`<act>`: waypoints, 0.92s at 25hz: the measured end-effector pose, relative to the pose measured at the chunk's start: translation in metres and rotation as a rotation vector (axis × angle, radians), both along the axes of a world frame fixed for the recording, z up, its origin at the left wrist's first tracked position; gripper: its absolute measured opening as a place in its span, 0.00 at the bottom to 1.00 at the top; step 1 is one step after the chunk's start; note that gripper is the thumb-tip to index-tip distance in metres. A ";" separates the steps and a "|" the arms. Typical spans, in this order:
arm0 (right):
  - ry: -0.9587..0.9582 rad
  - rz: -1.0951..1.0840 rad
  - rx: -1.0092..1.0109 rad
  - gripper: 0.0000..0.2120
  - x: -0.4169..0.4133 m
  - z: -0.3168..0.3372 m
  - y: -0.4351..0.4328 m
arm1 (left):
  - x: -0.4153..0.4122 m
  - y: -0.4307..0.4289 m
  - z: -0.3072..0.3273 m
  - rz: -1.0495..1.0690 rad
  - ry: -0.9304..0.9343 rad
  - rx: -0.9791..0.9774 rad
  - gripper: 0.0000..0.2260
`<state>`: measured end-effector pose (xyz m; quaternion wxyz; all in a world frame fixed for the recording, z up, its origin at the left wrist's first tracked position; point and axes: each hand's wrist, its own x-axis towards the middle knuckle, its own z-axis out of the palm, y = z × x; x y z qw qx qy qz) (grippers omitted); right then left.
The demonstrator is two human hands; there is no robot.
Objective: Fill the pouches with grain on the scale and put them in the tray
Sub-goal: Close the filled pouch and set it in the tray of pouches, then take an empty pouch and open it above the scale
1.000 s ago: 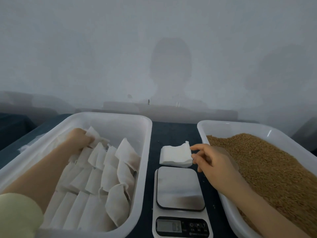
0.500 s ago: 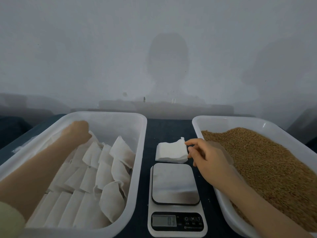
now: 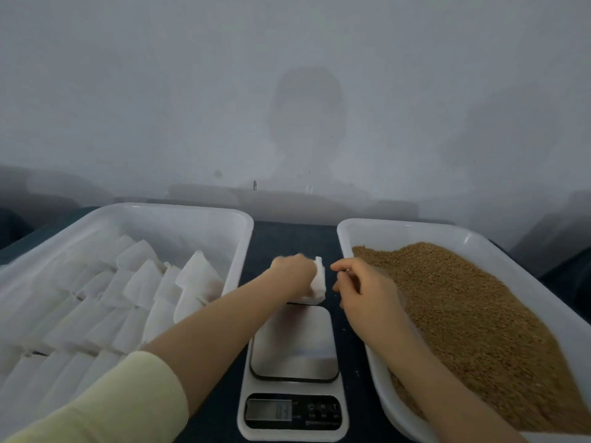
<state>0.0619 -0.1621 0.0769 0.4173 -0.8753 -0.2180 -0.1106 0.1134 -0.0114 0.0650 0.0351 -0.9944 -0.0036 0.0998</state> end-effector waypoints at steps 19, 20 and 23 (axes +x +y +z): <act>-0.048 0.031 0.009 0.09 0.002 -0.006 0.002 | 0.011 0.026 -0.014 0.228 -0.186 -0.340 0.10; -0.049 0.029 0.004 0.09 0.002 -0.005 0.003 | 0.011 0.031 -0.012 0.315 -0.253 -0.469 0.11; -0.050 0.021 -0.030 0.09 0.003 -0.005 0.002 | 0.008 0.042 -0.003 0.514 -0.354 -0.837 0.17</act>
